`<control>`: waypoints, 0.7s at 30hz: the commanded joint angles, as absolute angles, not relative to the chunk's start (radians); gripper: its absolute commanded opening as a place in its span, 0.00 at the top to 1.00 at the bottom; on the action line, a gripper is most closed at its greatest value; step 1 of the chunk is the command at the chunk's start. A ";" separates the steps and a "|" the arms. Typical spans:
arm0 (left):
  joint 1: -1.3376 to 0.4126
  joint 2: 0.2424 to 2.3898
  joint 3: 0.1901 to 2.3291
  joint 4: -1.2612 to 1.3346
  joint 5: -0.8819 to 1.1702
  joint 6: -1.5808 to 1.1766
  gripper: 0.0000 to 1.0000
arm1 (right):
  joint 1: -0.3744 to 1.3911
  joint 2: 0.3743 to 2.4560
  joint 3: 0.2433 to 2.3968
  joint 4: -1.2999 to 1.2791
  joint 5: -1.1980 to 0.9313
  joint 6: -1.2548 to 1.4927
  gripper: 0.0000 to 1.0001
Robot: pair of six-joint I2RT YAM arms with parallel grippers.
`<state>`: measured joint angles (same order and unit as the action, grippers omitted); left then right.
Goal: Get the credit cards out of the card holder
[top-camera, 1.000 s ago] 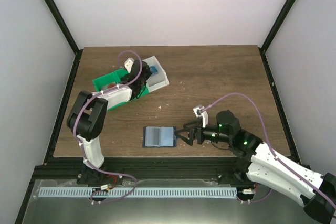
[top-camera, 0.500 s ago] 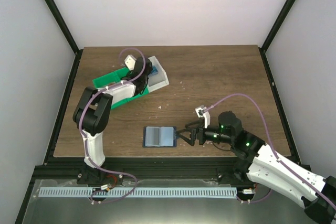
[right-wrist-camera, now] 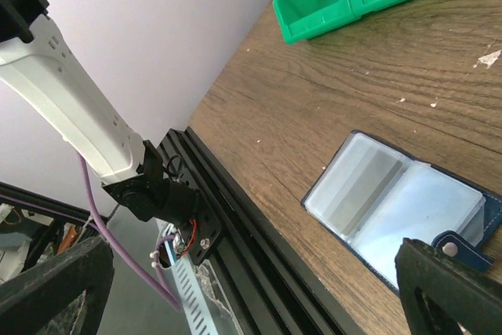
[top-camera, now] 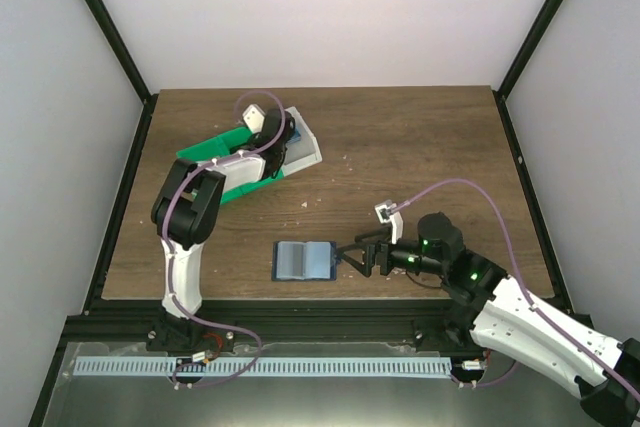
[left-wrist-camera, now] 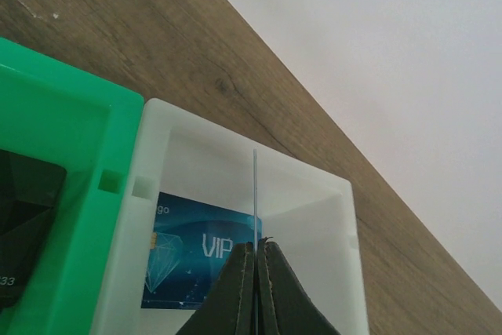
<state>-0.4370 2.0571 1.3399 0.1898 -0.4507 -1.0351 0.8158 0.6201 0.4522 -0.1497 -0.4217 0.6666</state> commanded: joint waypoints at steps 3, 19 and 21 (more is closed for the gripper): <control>-0.433 2.100 1.382 0.211 -0.475 -0.990 1.00 | 0.813 0.612 0.504 -0.183 -0.388 0.662 0.00; -0.434 2.159 1.422 0.233 -0.442 -0.938 1.00 | 0.813 0.598 0.508 -0.226 -0.345 0.654 0.00; -0.435 2.163 1.424 0.230 -0.445 -0.937 0.99 | 0.813 0.600 0.506 -0.225 -0.346 0.654 0.00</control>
<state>-0.4362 2.1273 1.4048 0.2165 -0.4538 -0.9527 0.8158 0.6075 0.4629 -0.2104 -0.3630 0.6662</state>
